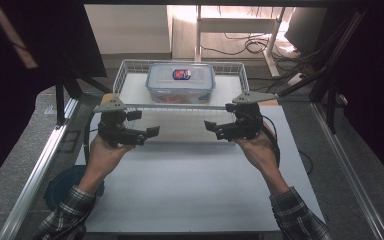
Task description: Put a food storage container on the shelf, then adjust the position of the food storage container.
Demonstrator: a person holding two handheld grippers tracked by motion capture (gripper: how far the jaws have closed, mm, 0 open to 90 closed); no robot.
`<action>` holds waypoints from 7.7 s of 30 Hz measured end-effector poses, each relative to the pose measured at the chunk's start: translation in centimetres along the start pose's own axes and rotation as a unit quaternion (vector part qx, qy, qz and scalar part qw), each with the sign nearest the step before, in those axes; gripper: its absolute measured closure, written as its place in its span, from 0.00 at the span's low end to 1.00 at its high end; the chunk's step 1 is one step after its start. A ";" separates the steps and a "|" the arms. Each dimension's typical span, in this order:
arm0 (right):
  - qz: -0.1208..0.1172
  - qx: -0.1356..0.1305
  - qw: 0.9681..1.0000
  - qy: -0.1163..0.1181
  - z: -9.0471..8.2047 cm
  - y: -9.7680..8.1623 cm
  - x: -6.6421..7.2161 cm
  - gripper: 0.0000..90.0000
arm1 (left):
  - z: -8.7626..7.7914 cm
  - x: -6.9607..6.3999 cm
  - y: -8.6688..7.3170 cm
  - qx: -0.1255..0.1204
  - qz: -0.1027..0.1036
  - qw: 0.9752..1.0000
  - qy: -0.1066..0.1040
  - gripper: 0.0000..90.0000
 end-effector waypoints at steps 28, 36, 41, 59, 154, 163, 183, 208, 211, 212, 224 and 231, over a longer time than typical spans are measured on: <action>0.005 0.028 0.999 0.025 0.1 -9.8 3.4 0.02 | -0.7 -3.8 -11.8 0.019 0.026 0.999 0.009 0.04; -0.010 0.036 0.999 0.018 0.0 -12.3 4.9 0.02 | -1.0 -4.9 -13.9 0.016 0.028 0.999 0.002 0.03; -0.015 0.037 0.999 0.011 0.0 -14.2 5.4 0.02 | -0.5 -5.6 -15.3 0.018 0.033 0.999 0.001 0.03; -0.011 0.045 0.999 -0.010 0.2 -17.5 5.3 0.02 | -0.3 -5.4 -16.1 0.049 0.031 0.998 0.015 0.02; 0.041 0.117 0.992 0.023 2.3 -19.0 5.4 0.00 | -7.6 4.4 -22.7 0.178 -0.155 0.959 0.159 1.00; 0.037 0.169 0.981 0.088 2.3 -18.8 7.1 0.62 | -4.8 1.7 -21.6 0.184 -0.143 0.967 0.102 1.00; -0.011 0.201 0.956 0.212 5.4 -18.8 13.1 0.99 | -0.4 -3.1 -19.6 0.191 -0.108 0.975 0.025 1.00; -0.013 0.189 0.977 0.097 2.7 -18.8 6.8 0.99 | 4.7 -5.9 -17.2 0.182 -0.042 0.982 -0.004 1.00; -0.030 0.190 0.977 0.091 2.3 -18.7 7.0 0.98 | 3.7 -5.6 -16.9 0.174 -0.029 0.984 0.015 0.86; -0.030 0.189 0.977 0.092 2.1 -18.6 7.0 0.97 | 3.4 -5.4 -16.9 0.170 -0.029 0.985 0.017 0.82; -0.009 0.112 0.992 0.050 -0.8 -17.6 5.3 0.53 | 0.5 -4.3 -17.7 0.122 -0.001 0.992 0.018 0.31; -0.004 0.082 0.997 0.015 -1.3 -18.3 4.2 0.15 | 0.1 -3.6 -18.3 0.119 0.010 0.992 0.030 0.11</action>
Point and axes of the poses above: each handheld gripper's, and its own axes: z roughly forward along the jaws, y roughly out of its top, x roughly to its left, the point moved 3 cm from there along z, roughly forward along the jaws, and after that the axes turned 12 degrees about y, right-handed, at the moved point
